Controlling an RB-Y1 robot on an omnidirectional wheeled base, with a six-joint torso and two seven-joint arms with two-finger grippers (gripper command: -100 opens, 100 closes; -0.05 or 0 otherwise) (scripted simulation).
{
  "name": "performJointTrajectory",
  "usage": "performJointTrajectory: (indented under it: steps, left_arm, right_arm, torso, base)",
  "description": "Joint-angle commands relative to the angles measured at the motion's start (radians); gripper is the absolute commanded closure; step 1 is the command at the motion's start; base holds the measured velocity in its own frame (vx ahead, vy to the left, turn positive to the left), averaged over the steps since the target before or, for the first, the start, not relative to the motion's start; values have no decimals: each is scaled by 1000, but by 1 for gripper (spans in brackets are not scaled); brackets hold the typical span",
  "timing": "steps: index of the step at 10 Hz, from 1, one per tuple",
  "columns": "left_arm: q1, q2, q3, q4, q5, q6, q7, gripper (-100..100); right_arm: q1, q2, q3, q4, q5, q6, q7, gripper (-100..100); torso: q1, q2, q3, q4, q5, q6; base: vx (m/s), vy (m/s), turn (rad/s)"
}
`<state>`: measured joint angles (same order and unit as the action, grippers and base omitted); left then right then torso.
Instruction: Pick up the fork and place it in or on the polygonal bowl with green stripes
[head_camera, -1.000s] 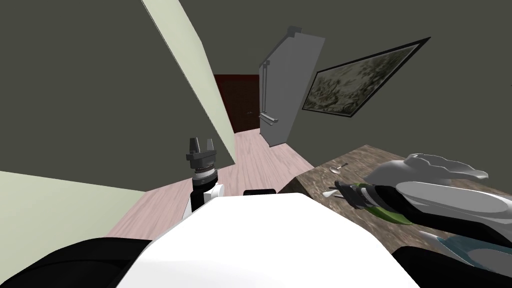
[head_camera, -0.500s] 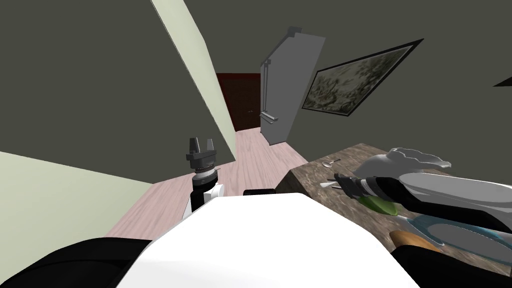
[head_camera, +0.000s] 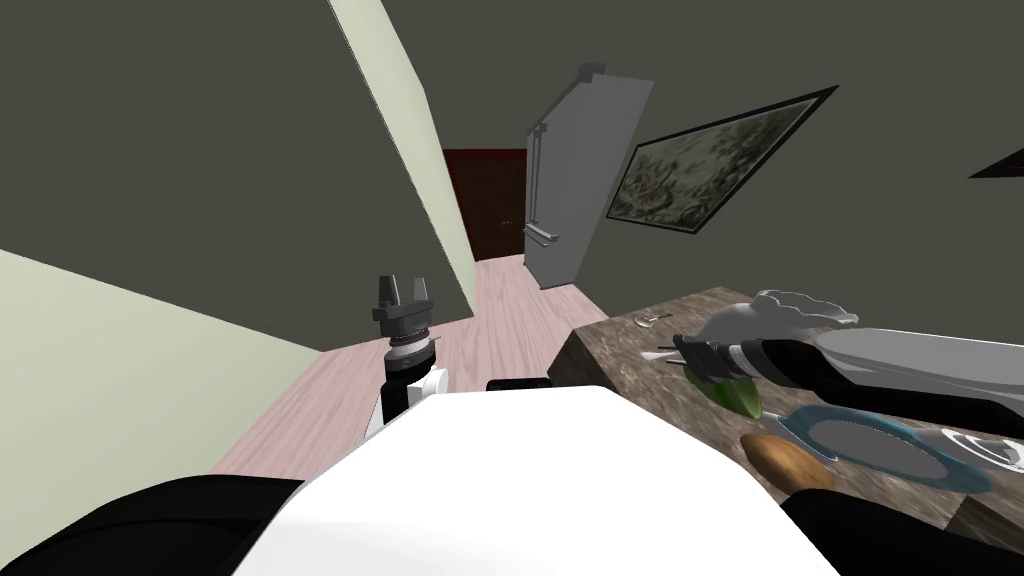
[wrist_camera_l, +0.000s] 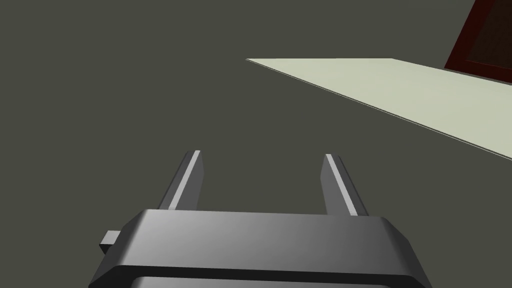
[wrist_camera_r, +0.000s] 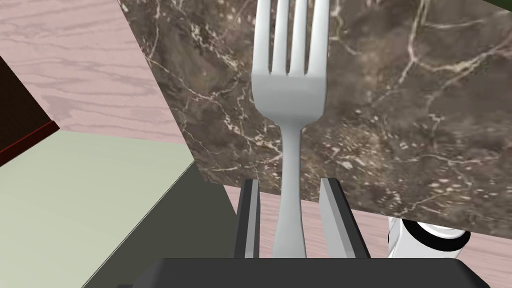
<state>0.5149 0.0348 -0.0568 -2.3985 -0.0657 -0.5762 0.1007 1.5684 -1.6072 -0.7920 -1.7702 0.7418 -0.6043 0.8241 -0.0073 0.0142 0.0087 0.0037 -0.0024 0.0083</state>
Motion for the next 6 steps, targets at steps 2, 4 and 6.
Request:
performJointTrajectory:
  steps: [2, 4, 6]
  left_arm:
    - [0, 0, 0, 0, 0, 0, 0, 0]
    - [0, 0, 0, 0, 0, 0, 0, 0]
    - [0, 0, 0, 0, 0, 0, 0, 0]
  right_arm:
    - [-6, 1, -40, 42, -14, -51, -13, 100]
    - [-15, 0, -60, 84, -27, -93, -15, 100]
    - [-23, -2, -74, 128, -38, -134, -15, 100]
  torso:
    - [-1, 0, 0, 0, 0, 0]
    - [-4, -1, -1, -1, -1, 0]
    - [-2, -2, -1, -1, -1, 1]
  base:
    - [-124, -76, 113]
    - [-109, -80, 132]
    - [-92, -43, 114]
